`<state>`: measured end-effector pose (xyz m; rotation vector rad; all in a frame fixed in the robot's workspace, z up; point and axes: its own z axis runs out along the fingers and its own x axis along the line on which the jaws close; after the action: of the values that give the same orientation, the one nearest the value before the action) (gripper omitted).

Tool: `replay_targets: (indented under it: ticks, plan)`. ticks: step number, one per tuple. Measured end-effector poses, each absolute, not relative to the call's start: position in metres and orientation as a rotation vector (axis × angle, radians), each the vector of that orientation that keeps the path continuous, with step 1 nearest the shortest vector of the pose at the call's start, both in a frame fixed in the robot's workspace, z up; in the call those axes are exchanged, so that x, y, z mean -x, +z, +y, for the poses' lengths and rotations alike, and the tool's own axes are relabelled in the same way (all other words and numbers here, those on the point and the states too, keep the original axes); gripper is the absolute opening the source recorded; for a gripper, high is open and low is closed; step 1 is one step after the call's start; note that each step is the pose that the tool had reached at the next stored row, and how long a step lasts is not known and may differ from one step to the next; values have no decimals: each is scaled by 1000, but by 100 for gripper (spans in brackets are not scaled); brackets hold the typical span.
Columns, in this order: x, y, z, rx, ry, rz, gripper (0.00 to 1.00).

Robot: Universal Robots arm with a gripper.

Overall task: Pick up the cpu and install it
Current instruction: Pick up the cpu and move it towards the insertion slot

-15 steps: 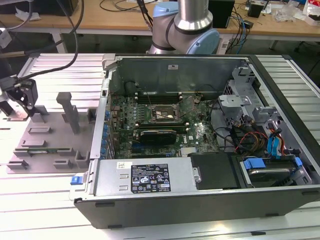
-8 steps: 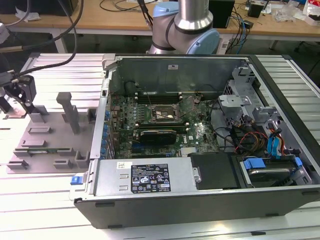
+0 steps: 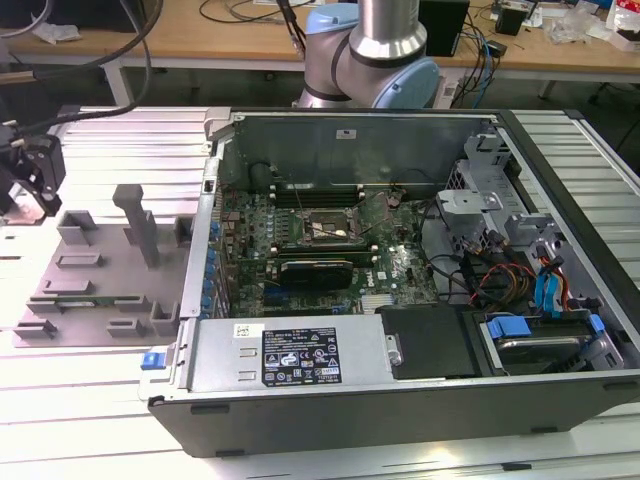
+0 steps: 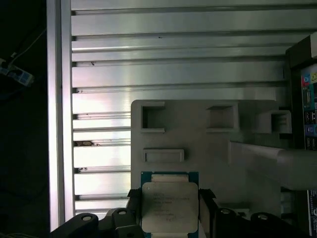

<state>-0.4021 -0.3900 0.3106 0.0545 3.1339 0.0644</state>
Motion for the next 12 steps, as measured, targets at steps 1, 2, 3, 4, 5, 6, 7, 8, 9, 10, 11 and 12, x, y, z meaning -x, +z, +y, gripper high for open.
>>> replay_targets:
  ticks: [1, 2, 3, 4, 5, 6, 7, 8, 9, 10, 11, 12]
  plan:
    - [402, 312, -390, -54, 64, 3134, 55]
    - [402, 313, -390, -54, 65, 3134, 55]
    - [402, 315, -390, -54, 65, 3134, 55]
    - [402, 316, -390, -54, 64, 3134, 55]
    - [402, 318, -390, -54, 65, 3134, 55]
    - [402, 321, -390, -54, 64, 3134, 55]
    - [402, 324, -390, -54, 64, 3134, 55]
    - [402, 326, -390, -54, 64, 3134, 55]
    - [402, 327, -390, -54, 64, 3134, 55]
    - [402, 332, -390, -54, 64, 3134, 55]
    - [402, 335, -390, -54, 64, 3134, 55]
    - [402, 339, -390, -54, 64, 3134, 55]
